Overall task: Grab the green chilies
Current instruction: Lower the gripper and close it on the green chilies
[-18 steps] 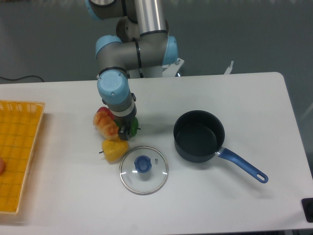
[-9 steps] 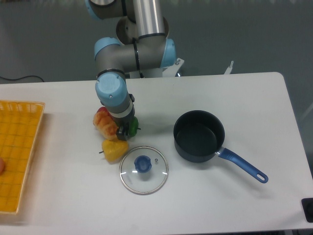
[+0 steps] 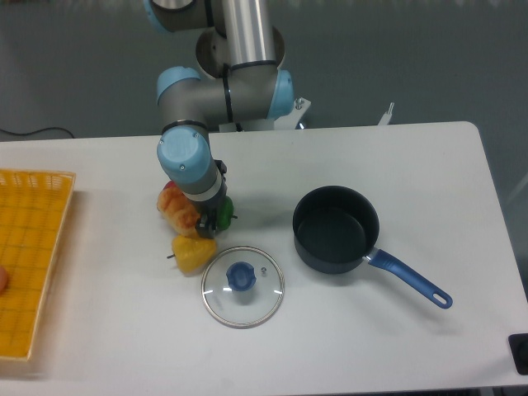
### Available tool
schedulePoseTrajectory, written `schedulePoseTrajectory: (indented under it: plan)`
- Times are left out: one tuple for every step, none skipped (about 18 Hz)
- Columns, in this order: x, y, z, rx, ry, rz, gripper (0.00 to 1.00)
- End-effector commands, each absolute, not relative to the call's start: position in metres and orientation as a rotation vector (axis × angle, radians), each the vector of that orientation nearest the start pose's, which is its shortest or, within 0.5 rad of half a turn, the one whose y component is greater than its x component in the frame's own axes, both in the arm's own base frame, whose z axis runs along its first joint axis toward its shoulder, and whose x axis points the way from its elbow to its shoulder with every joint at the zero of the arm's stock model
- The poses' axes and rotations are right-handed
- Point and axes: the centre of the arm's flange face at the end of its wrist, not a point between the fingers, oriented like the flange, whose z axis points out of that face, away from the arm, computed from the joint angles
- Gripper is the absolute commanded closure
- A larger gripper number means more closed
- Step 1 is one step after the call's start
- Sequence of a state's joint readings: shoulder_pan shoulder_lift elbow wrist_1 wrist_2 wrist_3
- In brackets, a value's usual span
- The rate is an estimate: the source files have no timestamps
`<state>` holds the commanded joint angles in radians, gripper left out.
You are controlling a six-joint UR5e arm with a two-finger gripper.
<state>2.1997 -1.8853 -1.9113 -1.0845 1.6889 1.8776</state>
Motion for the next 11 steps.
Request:
schedulePoseTrajectory:
  plan:
    - [-0.2089, 0.4964, 0.2141, -2.666, 1.944, -0.201, 0.00]
    - [-0.2091, 0.4968, 0.2155, -2.672, 1.936, -0.196, 0.00]
    - [-0.2089, 0.4965, 0.2141, -2.677, 1.930, -0.200, 0.00]
    - [-0.2075, 0.4973, 0.2134, -2.678, 1.930, -0.199, 0.00]
    - [-0.2056, 0.4986, 0.2140, -2.680, 1.930, -0.194, 0.00]
    - [-0.2053, 0.4990, 0.2146, -2.686, 1.928, -0.192, 0.00]
    - [-0.2055, 0.4988, 0.2139, -2.692, 1.937, -0.189, 0.00]
    - [-0.2069, 0.4983, 0.2126, -2.706, 1.944, -0.183, 0.00]
    - [-0.2067, 0.4983, 0.2119, -2.710, 1.951, -0.182, 0.02]
    - [-0.2067, 0.4984, 0.2111, -2.716, 1.943, -0.184, 0.05]
    - [-0.2059, 0.4986, 0.2119, -2.725, 1.931, -0.179, 0.06]
